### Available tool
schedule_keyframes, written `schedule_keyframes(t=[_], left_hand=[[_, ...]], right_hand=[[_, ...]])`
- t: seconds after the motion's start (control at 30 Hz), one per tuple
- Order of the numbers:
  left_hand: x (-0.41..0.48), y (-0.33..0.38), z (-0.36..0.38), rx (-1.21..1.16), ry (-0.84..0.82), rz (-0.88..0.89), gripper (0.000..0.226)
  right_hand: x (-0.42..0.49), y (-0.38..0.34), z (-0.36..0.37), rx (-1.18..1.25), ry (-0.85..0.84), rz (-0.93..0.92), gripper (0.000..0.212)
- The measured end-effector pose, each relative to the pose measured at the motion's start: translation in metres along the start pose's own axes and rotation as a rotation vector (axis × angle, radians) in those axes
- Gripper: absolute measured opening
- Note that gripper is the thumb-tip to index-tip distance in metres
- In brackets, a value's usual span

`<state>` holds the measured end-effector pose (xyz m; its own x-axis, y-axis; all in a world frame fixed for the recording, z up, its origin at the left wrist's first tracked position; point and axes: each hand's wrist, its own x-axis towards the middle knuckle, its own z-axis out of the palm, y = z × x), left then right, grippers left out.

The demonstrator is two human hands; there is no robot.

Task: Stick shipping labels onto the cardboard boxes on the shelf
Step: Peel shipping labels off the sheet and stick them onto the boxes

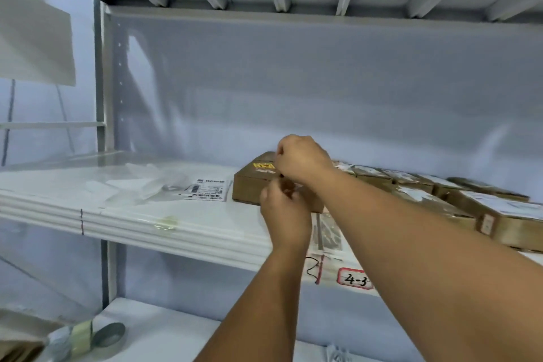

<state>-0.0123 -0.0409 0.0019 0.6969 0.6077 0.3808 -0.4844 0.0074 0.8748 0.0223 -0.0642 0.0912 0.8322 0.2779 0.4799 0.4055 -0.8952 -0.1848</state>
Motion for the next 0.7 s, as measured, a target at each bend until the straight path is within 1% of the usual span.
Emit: schedule_keyframes(t=[0.03, 0.07, 0.1, 0.2, 0.27, 0.33, 0.4, 0.47, 0.53, 0.6, 0.67, 0.7], left_hand=[[-0.001, 0.000, -0.001, 0.072, -0.012, -0.001, 0.013], [0.000, -0.004, -0.001, 0.142, -0.042, 0.030, 0.014], [-0.003, -0.002, -0.003, 0.188, -0.112, 0.052, 0.016], [-0.010, 0.004, 0.001, 0.178, -0.333, 0.061, 0.024], [-0.015, 0.011, 0.000, 0.157, -0.390, 0.046, 0.031], [-0.016, 0.018, -0.001, 0.005, -0.410, -0.036, 0.039], [-0.017, 0.023, -0.001, -0.133, -0.519, -0.133, 0.042], [-0.022, 0.031, 0.003, -0.205, -0.677, -0.160, 0.041], [-0.029, 0.044, 0.012, -0.182, -0.790, -0.156, 0.036], [-0.033, 0.055, 0.022, -0.101, -0.869, -0.145, 0.037], [-0.038, 0.063, 0.034, -0.015, -0.903, -0.093, 0.043], [-0.041, 0.067, 0.039, -0.003, -0.887, -0.069, 0.046]], right_hand=[[-0.004, 0.018, -0.007, 0.046, 0.017, 0.085, 0.023], [-0.009, 0.035, -0.013, 0.079, -0.003, 0.143, 0.022], [-0.014, 0.048, -0.018, 0.095, -0.058, 0.159, 0.023], [-0.035, 0.082, -0.035, 0.126, -0.302, 0.123, 0.024], [-0.049, 0.100, -0.043, 0.263, -0.408, 0.183, 0.026], [-0.062, 0.118, -0.054, 0.461, -0.458, 0.307, 0.029], [-0.073, 0.136, -0.064, 0.676, -0.452, 0.383, 0.029], [-0.084, 0.150, -0.075, 0.868, -0.422, 0.423, 0.025], [-0.094, 0.160, -0.084, 0.989, -0.427, 0.425, 0.022], [-0.103, 0.168, -0.091, 0.977, -0.439, 0.386, 0.026], [-0.109, 0.175, -0.097, 1.048, -0.423, 0.356, 0.032], [-0.113, 0.177, -0.100, 1.084, -0.408, 0.343, 0.031]])
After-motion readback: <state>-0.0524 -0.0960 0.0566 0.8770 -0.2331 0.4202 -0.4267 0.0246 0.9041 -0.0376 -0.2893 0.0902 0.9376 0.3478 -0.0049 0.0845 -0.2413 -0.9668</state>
